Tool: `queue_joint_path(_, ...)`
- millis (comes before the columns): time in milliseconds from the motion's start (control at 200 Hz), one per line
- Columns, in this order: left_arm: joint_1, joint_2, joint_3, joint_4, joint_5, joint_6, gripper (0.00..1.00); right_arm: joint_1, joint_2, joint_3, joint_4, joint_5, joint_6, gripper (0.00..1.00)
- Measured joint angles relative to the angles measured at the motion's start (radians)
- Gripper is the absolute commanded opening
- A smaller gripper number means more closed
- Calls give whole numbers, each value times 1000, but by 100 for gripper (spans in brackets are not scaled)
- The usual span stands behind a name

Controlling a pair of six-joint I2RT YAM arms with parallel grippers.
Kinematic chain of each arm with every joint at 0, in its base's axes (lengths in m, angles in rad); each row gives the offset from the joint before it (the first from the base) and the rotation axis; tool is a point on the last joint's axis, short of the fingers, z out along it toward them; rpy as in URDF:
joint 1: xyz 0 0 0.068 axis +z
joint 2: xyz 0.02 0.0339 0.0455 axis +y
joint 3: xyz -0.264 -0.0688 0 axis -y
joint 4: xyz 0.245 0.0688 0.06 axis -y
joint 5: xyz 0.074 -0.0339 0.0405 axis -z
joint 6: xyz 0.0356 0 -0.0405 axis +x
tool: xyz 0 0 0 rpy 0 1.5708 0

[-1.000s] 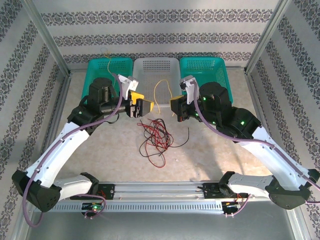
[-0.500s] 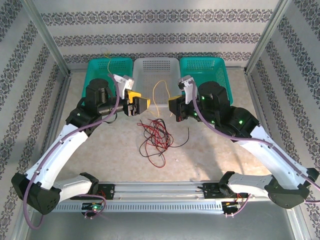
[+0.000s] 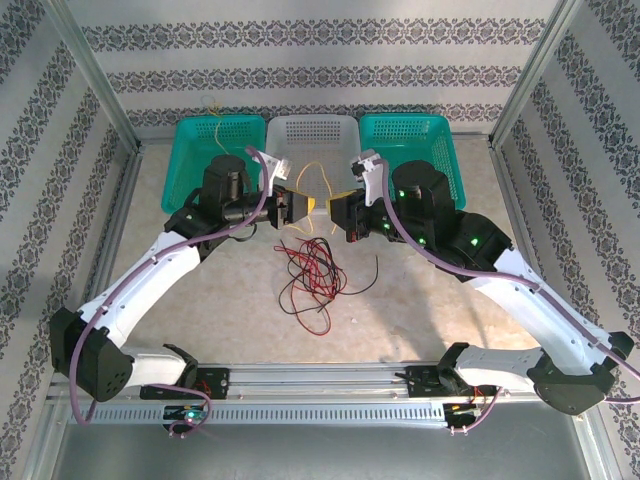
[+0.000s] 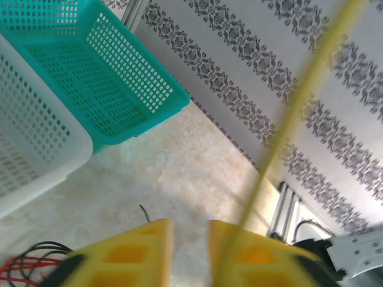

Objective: Untangle the cables
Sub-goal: Place the cable into the container.

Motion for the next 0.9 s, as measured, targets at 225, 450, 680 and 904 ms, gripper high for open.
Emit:
queue_joint_path(225,0,-36,-35,-7,-61,43,0,-112,-54,-37,-1,-19,6,8)
queue_joint_path(450,2,-59,-61,-7,-61,60,0,-229,-126,-69,-4,-94,39,15)
queue_joint_path(680,29,-58,-61,-9,-85,55,0,-229,-126,-78,-4,-72,66,52)
queue_joint_path(904,134,-38,-38,-13,-247,-8,0,-249,-130,-84,-46,36,75,56)
